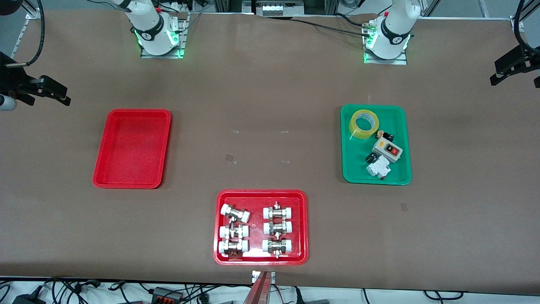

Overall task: Left arm passes tape to right arm into tray
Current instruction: 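Reach the left gripper down to the yellow tape roll on the green tray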

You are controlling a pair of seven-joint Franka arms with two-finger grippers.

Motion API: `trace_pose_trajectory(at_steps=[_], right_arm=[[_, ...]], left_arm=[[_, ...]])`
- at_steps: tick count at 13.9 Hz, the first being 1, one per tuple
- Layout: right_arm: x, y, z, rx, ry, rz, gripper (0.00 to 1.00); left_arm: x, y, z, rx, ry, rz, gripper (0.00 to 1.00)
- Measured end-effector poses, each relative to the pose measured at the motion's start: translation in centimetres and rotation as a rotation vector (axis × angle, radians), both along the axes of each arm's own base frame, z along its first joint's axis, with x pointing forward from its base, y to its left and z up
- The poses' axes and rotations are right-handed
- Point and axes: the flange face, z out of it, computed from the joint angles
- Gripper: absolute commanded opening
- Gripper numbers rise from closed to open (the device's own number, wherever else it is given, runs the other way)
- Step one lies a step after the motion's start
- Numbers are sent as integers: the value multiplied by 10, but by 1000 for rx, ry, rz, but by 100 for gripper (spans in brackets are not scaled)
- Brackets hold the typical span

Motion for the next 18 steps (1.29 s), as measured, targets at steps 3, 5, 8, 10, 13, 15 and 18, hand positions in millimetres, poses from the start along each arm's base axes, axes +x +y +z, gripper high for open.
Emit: trace_pose_trajectory(at_steps=[3,5,8,10,13,15,18], right_arm=[[0,0,0,0,0,0,100],[0,0,0,0,0,1,100],[0,0,0,0,0,1,100],[0,0,0,0,0,1,100],[0,0,0,0,0,1,100],[0,0,0,0,1,1,100],[0,0,-1,0,1,1,100]], left_arm=[[2,1,0,0,-15,2,100],[2,1,-4,0,-11,3,100],[2,0,-17,-1,25,0,100],[2,-3,-44,-3,102,8,100],[4,-39,-132,8,231,15,100],[2,-74,-208,22,256,2,100],[-21,-94,-316,17,272,1,100]])
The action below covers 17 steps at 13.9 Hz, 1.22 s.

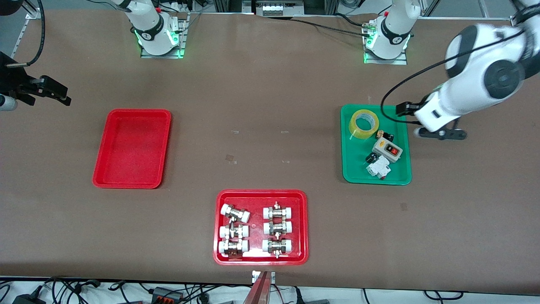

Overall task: Left arm passes tape to right arm into tray
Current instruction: 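Reach the left gripper down to the yellow tape roll on the green tray, then grasp the yellow tape roll by its rim with the left gripper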

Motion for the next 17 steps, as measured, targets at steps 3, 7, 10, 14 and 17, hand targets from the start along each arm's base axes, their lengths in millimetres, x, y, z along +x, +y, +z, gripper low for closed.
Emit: trace_pose_trajectory(at_steps=[3,7,10,14,17], right_arm=[[0,0,0,0,0,0,100],[2,-3,-3,0,5,-5,100],[2,-4,-4,0,6,-7,100],[2,-5,-4,0,5,-9,100],[2,-6,-4,0,5,-10,100]], left_arm=[[-27,-1,-78,-15,27,17,100],[-36,-28,-141,-10,67,53,100],[-44,-36,-173,-17,72,56,81],[-55,-30,-189,-13,88,68,24],[-55,-28,-190,-12,93,73,11]])
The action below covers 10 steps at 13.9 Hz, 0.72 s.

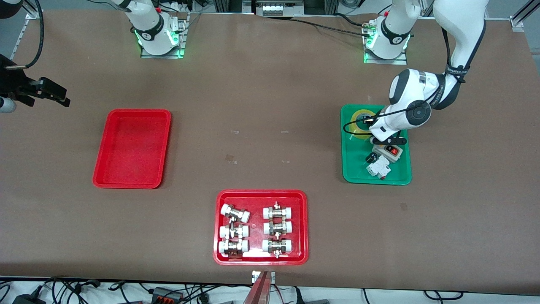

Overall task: Left arm passes tape to right arm into tray
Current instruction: 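Grasp the yellow tape roll by its rim with the left gripper, then lift the tape roll and carry it toward the table middle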

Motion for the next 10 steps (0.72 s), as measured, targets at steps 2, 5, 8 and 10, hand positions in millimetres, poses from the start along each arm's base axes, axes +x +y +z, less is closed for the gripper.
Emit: trace_pose_trajectory(at_steps=[2,5,8,10], right_arm=[[0,-1,0,0,1,-1,100],[0,-1,-1,0,1,-1,100],[0,-2,-1,0,1,-3,100],[0,-2,-1,0,1,-3,100]], left_arm=[[0,1,1,2,9,2,7],[11,-1,20,7,27,2,6],[46,-11,87,7,37,20,6],[62,-36,131,-70,33,77,6]])
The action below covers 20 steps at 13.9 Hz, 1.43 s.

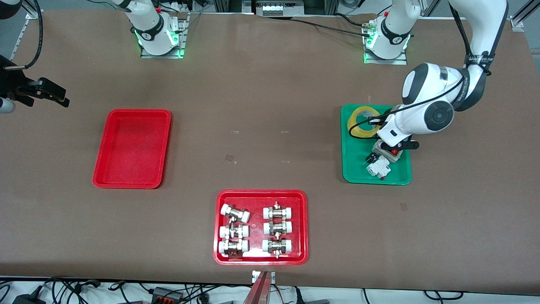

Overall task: Left arm passes tape to right arm into tray
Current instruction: 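Lift the tape roll and carry it toward the table middle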

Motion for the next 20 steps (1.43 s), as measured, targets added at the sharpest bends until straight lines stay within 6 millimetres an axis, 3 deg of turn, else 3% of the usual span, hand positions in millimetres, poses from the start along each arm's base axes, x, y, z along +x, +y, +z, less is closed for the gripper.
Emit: trace_pose_trajectory(at_steps=[2,7,12,14,17,20], right_arm=[[0,0,0,0,0,1,100],[0,1,0,0,0,1,100],[0,1,-1,0,3,1,100],[2,1,-5,1,10,1,100],[8,4,-19,3,35,9,100],[20,38,-44,58,78,55,100]], left_arm=[[5,-43,33,-52,-6,68,6],[-3,-175,124,-261,-10,264,6],[-29,-276,167,-463,-84,390,6],[-34,-296,185,-516,-118,417,6],[-24,-292,198,-551,-138,454,6],[-15,-286,201,-579,-145,497,6]])
